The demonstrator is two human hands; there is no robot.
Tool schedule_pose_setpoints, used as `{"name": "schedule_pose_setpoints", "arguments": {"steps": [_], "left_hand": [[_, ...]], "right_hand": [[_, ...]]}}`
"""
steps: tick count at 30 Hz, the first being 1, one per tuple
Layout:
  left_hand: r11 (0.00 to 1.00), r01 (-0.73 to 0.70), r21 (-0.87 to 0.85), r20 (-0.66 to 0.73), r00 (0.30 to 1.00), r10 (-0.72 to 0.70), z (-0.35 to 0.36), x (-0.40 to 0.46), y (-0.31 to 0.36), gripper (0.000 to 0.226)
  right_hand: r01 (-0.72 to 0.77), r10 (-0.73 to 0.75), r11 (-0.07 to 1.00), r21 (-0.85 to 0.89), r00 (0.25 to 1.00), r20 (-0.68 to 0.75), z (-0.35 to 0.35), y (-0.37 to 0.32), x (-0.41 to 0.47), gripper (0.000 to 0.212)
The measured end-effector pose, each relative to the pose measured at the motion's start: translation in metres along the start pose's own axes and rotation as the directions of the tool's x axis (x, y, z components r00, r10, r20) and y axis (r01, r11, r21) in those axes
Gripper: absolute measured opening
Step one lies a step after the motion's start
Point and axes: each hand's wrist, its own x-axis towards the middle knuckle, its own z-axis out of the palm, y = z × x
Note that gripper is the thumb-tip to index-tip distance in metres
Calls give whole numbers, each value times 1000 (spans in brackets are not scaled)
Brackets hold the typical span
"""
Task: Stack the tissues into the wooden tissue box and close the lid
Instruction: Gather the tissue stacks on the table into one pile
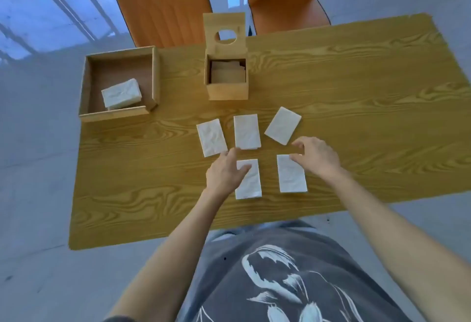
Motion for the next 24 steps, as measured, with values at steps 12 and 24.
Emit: {"name": "schedule_pose_setpoints", "arguments": {"steps": [12, 24], "left_hand": [[927, 335, -171, -128, 925, -358, 40, -6, 2, 59], [785, 259, -563, -110, 918, -382, 40, -5, -9, 43]], "right_hand": [[-86, 85, 996, -37, 996, -20, 25, 15, -2, 39], [-21, -45, 860, 510, 992, 117, 17, 22, 4, 21]]}}
